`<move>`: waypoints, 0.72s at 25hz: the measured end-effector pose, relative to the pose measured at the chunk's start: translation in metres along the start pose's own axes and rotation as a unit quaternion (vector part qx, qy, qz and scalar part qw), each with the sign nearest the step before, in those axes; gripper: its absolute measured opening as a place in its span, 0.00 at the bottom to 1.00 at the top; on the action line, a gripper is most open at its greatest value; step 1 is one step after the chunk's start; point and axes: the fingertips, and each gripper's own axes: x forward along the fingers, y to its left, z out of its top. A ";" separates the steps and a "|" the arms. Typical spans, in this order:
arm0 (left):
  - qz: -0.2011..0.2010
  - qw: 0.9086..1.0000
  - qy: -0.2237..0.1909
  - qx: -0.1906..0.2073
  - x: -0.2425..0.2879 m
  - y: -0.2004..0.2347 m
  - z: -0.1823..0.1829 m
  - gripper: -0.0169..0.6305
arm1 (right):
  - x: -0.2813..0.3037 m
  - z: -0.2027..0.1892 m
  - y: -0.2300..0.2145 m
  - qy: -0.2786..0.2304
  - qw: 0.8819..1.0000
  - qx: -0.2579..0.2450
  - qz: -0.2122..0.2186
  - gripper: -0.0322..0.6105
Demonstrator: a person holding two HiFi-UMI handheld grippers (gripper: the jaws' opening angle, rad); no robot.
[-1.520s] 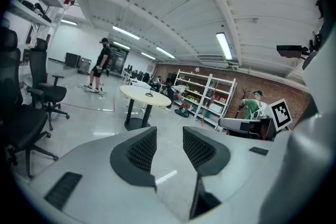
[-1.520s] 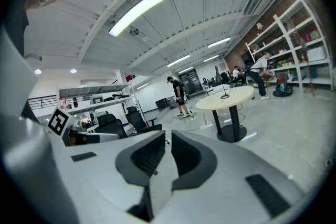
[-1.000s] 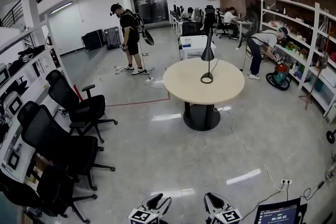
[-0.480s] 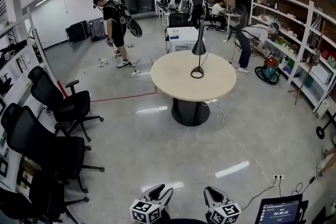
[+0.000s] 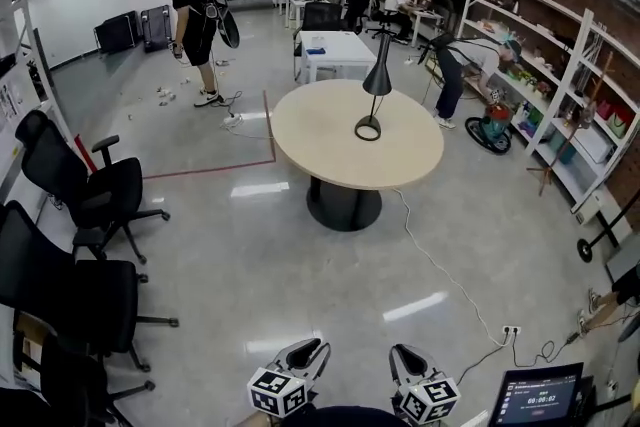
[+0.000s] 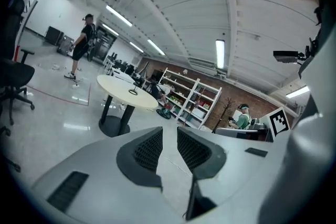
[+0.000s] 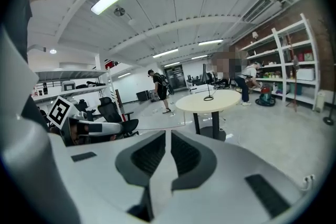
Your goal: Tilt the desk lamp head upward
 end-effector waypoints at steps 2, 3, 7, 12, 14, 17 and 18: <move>-0.005 1.000 -0.001 -0.011 0.002 0.012 0.004 0.17 | 0.009 0.002 0.004 0.006 1.000 -0.002 -0.007 0.11; -0.007 1.000 0.001 -0.014 0.004 0.017 0.005 0.17 | 0.012 0.004 0.006 0.008 1.000 -0.003 -0.010 0.11; -0.018 0.999 0.018 -0.019 0.014 0.030 0.009 0.17 | 0.023 0.007 0.009 0.017 1.000 -0.005 -0.024 0.11; -0.035 0.998 0.042 -0.020 0.032 0.033 0.005 0.17 | 0.029 0.003 0.001 0.025 0.999 0.010 -0.041 0.11; -0.037 0.998 0.056 -0.020 0.038 0.035 0.000 0.17 | 0.033 -0.003 -0.002 0.029 0.999 0.018 -0.042 0.11; -0.033 0.997 0.071 -0.016 0.048 0.036 -0.002 0.17 | 0.042 -0.004 -0.012 0.032 0.998 0.030 -0.037 0.11; -0.029 0.997 0.073 -0.014 0.054 0.036 0.000 0.17 | 0.046 -0.001 -0.018 0.031 0.998 0.034 -0.034 0.11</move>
